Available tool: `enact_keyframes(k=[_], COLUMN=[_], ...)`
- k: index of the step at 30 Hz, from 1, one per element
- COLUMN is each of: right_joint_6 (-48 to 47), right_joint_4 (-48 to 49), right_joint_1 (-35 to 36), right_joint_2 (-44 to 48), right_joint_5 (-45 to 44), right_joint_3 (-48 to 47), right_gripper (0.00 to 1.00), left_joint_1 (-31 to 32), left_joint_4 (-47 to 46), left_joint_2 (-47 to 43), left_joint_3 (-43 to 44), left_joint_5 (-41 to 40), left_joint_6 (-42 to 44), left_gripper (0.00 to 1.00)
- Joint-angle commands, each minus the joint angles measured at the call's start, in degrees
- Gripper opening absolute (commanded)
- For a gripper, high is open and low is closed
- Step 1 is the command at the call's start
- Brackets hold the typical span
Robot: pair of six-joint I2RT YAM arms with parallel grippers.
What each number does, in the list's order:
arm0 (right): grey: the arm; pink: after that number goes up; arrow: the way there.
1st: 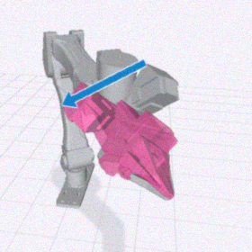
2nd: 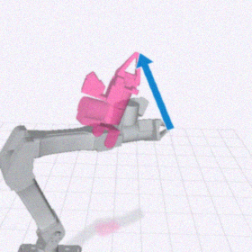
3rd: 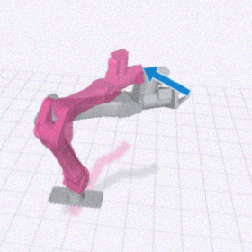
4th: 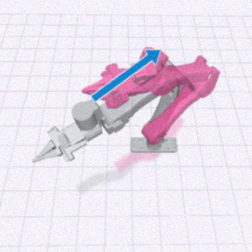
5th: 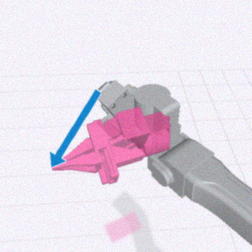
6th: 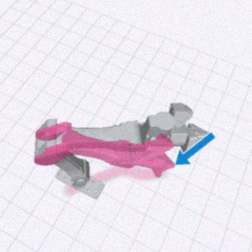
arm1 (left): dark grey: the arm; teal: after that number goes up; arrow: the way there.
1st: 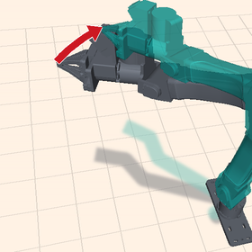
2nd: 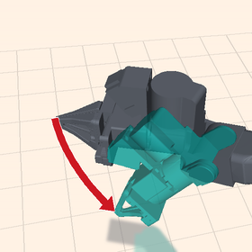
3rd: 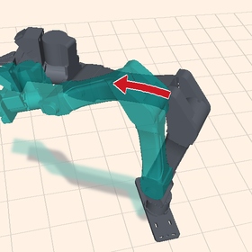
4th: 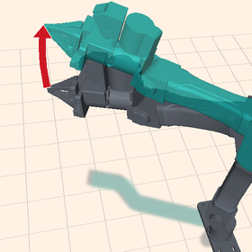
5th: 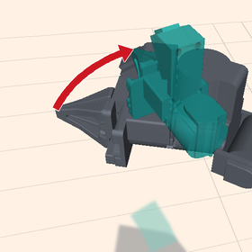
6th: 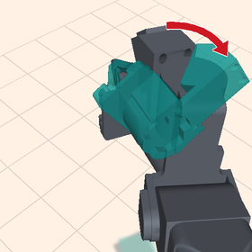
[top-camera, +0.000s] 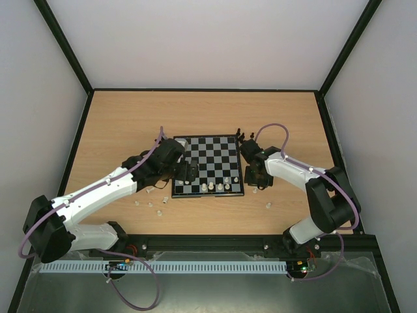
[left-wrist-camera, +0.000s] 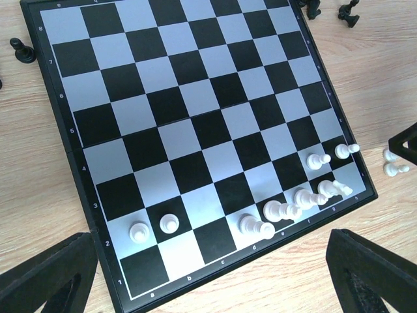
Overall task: Set up the chess pieces on the board
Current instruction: Pick up the chess piece at the center of the board.
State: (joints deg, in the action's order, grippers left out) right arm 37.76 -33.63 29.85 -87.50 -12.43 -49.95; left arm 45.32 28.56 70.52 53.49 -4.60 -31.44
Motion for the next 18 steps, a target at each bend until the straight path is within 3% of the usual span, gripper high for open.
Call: enact_keyframes(k=[1, 6, 18], right_joint_6=[0.43, 0.64, 0.7], right_joint_4=[-3.39, -3.04, -2.65], right_joint_1=[-0.14, -0.14, -0.19], right_joint_2=[-0.49, -0.64, -1.38], right_joint_5=[-0.01, 0.53, 0.91], right_joint_3=[0.88, 1.31, 1.71], right_gripper=[0.25, 0.24, 0.12], left_joint_1=[-0.32, -0.32, -0.32], left_joint_4=[-0.43, -0.43, -0.47], left_joint_2=[-0.94, -0.91, -0.82], left_joint_3=[-0.58, -0.69, -0.67], left_joint_5=[0.39, 0.51, 0.71], left_joint_6=[0.53, 0.58, 0.64], left_gripper=[0.99, 0.99, 0.99])
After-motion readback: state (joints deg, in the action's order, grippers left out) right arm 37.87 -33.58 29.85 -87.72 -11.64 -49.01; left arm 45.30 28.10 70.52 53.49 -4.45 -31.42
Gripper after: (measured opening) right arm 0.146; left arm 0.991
